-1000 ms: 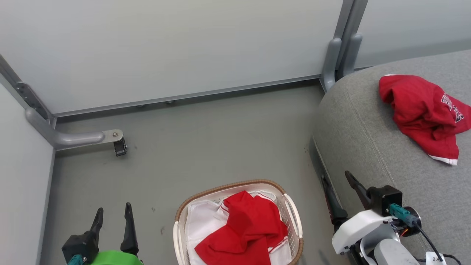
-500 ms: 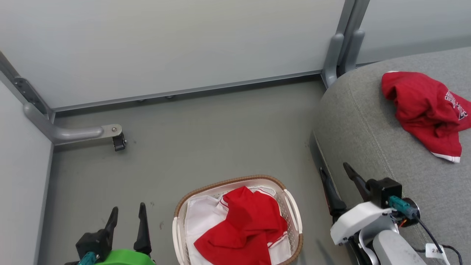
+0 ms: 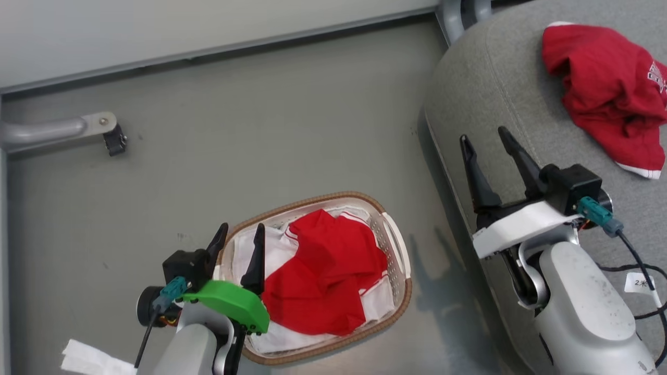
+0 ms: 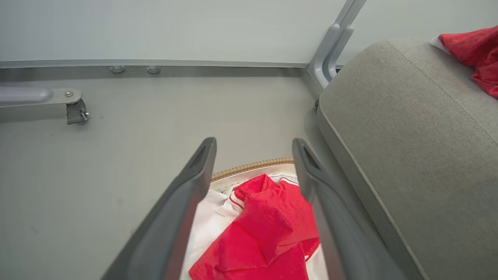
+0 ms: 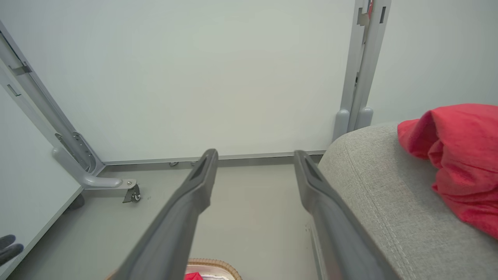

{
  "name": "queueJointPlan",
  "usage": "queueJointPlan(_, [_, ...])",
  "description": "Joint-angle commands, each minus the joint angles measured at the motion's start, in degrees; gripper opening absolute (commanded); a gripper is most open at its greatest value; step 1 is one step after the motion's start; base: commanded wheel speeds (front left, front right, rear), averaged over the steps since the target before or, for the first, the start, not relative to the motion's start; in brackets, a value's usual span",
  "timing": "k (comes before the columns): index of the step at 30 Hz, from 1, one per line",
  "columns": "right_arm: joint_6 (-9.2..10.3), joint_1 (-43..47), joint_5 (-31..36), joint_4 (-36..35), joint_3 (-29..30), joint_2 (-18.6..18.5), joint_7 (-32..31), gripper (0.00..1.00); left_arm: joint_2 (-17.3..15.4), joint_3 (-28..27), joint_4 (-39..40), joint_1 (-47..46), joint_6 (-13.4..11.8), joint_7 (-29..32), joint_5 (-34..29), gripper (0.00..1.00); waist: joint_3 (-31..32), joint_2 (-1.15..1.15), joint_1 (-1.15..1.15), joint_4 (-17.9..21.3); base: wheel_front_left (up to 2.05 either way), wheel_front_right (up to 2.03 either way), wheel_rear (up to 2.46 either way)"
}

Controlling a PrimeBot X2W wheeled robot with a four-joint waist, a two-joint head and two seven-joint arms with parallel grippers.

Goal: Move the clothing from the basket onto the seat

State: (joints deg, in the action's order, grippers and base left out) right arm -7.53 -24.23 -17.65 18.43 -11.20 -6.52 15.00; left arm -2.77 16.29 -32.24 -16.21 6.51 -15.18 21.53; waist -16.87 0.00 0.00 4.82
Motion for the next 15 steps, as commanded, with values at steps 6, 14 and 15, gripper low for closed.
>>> queueJointPlan(6, [0.08,-3.75,-0.56,-3.44,0.10,0.01,0.25,1.00,-0.28,2.79,-6.61,-7.32,-0.02,0.05,1.94,1.00,-12.59,0.00,0.00,6.24,0.00,0.00,0.00])
queueJointPlan(14, [0.08,-6.62,-1.03,-6.55,-0.31,0.22,0.25,1.00,-0.33,7.32,-15.95,-14.12,0.48,0.05,2.54,1.00,-18.92,0.00,0.00,8.68,0.00,0.00,0.00])
queueJointPlan(15, [0.08,-6.80,-1.04,-6.78,-0.23,0.26,0.25,1.00,-0.33,7.83,-16.78,-14.66,0.53,0.05,2.57,1.00,-19.45,0.00,0.00,8.86,0.00,0.00,0.00])
